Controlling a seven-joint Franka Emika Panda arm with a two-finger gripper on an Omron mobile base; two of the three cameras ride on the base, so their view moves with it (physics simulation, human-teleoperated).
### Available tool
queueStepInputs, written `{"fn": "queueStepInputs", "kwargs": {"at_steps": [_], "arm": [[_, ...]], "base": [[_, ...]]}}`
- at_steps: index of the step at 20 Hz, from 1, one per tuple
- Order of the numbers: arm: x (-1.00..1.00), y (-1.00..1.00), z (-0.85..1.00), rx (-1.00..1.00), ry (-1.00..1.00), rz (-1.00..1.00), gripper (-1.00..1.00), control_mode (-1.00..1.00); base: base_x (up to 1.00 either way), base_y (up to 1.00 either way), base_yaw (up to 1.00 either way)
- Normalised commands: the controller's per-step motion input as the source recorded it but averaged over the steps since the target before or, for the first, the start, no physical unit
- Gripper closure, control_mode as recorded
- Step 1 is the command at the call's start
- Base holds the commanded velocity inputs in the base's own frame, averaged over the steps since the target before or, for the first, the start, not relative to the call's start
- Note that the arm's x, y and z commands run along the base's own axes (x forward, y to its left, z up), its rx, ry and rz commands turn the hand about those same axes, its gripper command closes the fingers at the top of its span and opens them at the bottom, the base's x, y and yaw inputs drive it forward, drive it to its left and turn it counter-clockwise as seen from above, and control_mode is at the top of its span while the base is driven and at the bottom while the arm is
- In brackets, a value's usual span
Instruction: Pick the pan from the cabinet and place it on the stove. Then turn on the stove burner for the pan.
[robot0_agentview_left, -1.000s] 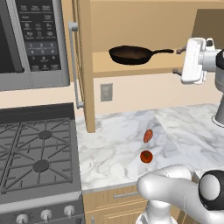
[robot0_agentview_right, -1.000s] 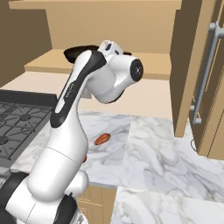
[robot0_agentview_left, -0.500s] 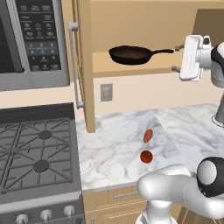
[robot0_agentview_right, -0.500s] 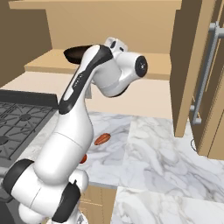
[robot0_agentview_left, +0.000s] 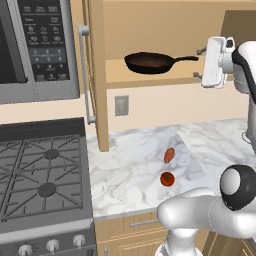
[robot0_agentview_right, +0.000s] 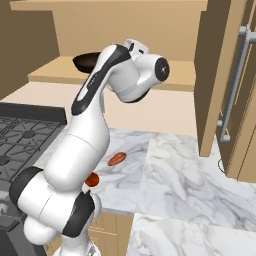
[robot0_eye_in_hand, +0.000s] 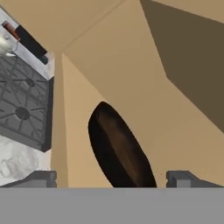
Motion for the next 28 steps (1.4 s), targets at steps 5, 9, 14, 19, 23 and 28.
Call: {"fn": "queueStepInputs", "kwargs": {"at_steps": [5,9,14,19,23,28], "arm": [[0.31,-0.05,0.0,-0.06,-0.03,-0.05,-1.0,-1.0],[0.22,-0.01,-0.12,-0.07,-0.04,-0.04,-1.0,-1.0],[0.01,-0.04,-0.28,-0.09,-0.01,0.0,-1.0,-1.0],[0.13,0.03,-0.25,-0.09,-0.07,-0.01,-1.0,-1.0],[0.36,0.2,-0.05,-0.1,-0.06,-0.06,-1.0,-1.0],[0.47,0.11,0.0,-0.1,-0.05,-0.09,-1.0,-1.0]], "base": [[0.0,0.0,0.0],[0.0,0.0,0.0],[0.0,0.0,0.0],[0.0,0.0,0.0],[0.0,0.0,0.0],[0.0,0.0,0.0]]}}
